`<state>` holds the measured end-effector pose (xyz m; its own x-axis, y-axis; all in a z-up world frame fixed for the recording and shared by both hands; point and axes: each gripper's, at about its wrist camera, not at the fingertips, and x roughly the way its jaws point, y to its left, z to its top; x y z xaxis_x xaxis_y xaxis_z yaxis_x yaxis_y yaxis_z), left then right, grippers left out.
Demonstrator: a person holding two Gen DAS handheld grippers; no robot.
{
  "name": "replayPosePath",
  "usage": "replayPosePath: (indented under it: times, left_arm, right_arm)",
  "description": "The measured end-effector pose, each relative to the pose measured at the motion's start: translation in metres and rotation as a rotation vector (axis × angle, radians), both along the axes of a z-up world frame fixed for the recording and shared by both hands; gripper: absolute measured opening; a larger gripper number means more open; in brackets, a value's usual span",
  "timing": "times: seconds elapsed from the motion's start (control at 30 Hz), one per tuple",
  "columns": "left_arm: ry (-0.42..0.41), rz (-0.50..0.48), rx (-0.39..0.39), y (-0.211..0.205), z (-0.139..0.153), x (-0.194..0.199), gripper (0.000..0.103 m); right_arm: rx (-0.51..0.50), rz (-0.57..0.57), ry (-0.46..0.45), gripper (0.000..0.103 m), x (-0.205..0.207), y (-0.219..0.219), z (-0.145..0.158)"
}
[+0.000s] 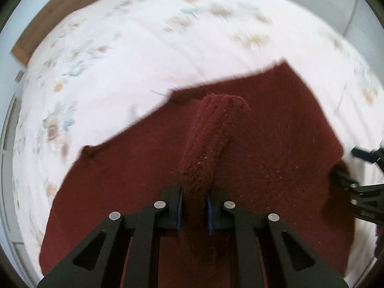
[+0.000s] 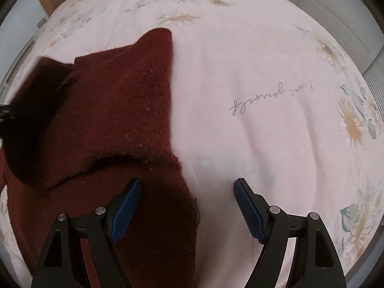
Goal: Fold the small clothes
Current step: 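Grasp the other sleeve cuff with the left gripper and lay it across the body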
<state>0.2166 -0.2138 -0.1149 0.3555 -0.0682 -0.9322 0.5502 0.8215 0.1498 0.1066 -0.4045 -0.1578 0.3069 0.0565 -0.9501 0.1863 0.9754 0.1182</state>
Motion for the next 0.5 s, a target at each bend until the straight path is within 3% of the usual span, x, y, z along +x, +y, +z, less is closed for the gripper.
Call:
replayPosePath:
  times: [0.13,0.23,0.33,0.5]
  left_arm:
    - [-0.037,0.094,-0.104,0.051,0.026,-0.005,0.013]
    - [-0.060,0.171,-0.151,0.087,0.027,-0.012,0.013]
    - [-0.036,0.254,-0.202,0.104,0.016,-0.028,0.013]
    - [0.052,0.361,-0.205,0.132,0.011,-0.048,0.014]
  right_arm:
    - [-0.005,0.003,-0.009,0.080,-0.003,0.000,0.005]
    - [-0.004,0.005,-0.012,0.080,-0.006,0.003,0.007]
    - [-0.006,0.009,-0.012,0.080,-0.009,0.006,0.008]
    - [-0.011,0.015,-0.006,0.080,-0.008,0.012,0.008]
